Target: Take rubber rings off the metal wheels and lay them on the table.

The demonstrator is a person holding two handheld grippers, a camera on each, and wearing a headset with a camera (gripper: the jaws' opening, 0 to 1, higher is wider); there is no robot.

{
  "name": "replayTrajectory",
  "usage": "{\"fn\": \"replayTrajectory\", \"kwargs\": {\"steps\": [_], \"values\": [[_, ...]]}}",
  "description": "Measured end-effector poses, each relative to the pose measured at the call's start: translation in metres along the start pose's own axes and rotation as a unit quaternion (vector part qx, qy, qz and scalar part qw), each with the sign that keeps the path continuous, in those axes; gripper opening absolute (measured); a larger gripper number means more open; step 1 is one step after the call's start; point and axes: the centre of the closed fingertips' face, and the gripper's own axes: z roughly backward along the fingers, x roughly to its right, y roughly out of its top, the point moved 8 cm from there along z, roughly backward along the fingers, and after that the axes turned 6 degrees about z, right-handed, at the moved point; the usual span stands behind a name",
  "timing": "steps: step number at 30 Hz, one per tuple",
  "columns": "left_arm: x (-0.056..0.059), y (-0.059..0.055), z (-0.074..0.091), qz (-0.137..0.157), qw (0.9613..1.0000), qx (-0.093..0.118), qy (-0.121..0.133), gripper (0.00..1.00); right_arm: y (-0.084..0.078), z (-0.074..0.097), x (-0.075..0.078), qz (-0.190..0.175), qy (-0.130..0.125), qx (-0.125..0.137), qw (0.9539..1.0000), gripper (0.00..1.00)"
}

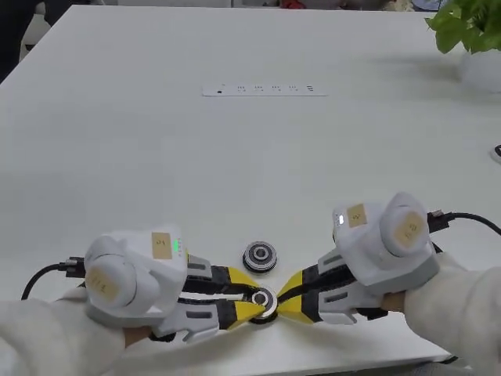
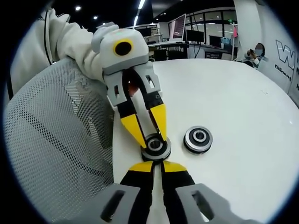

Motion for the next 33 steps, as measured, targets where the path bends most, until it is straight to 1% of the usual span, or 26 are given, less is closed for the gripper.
{"fn": "replayTrajectory", "kwargs": {"steps": [4,7,9,12,13,14,16,17,20,21,24,26,28,33], "values": [[-0.0010,-0.0006,0.0003,0.002,1.0000,0.002,0.001,0.14,0.0005,-0.0004,0.0002,-0.009,-0.006,-0.003,0.9999,0.02],[-0.0013,-0.0006,0.0002,0.003,1.0000,0.003,0.002,0.14,0.0008,-0.0004,0.0004,-0.015,-0.005,-0.005,0.9999,0.02],[-0.0013,-0.0007,0.0002,0.003,1.0000,0.003,0.002,0.14,0.0007,-0.0003,0.0011,-0.026,-0.003,-0.005,0.9997,0.02],[-0.0011,-0.0005,0.0004,0.003,1.0000,0.002,0.002,0.14,-0.0001,-0.0003,0.0025,-0.081,-0.003,-0.006,0.9967,0.00],[-0.0011,-0.0004,0.0004,0.003,1.0000,0.002,0.003,0.14,0.0000,-0.0001,0.0047,-0.087,-0.007,-0.005,0.9962,0.00],[-0.0009,-0.0003,0.0003,0.003,1.0000,0.002,0.003,0.14,-0.0001,0.0005,0.0040,-0.097,-0.005,-0.007,0.9952,0.00],[-0.0010,-0.0002,0.0003,0.003,1.0000,0.001,0.004,0.14,-0.0002,0.0009,0.0047,-0.113,-0.010,-0.007,0.9935,0.00],[-0.0011,-0.0001,0.0003,0.004,1.0000,0.001,0.004,0.14,-0.0005,0.0014,0.0042,-0.137,-0.009,-0.007,0.9905,0.00],[-0.0018,0.0000,0.0002,0.006,1.0000,0.001,0.005,0.13,-0.0021,0.0036,0.0077,-0.143,-0.013,-0.001,0.9897,0.00],[-0.0018,0.0000,0.0002,0.006,1.0000,0.001,0.005,0.13,-0.0020,0.0047,0.0078,-0.151,-0.011,0.002,0.9884,0.00],[-0.0016,0.0000,0.0002,0.006,1.0000,0.001,0.005,0.13,-0.0013,0.0060,0.0081,-0.162,-0.013,0.003,0.9867,0.00],[-0.0014,0.0002,0.0002,0.006,1.0000,0.001,0.005,0.13,-0.0009,0.0068,0.0084,-0.178,-0.013,0.003,0.9840,0.00],[-0.0013,0.0003,0.0004,0.006,1.0000,0.000,0.005,0.13,-0.0009,0.0072,0.0089,-0.186,-0.013,0.004,0.9824,0.00],[-0.0010,0.0007,0.0005,0.000,1.0000,-0.003,0.007,0.14,-0.0019,0.0089,0.0096,-0.197,-0.012,0.012,0.9802,0.00]]}}
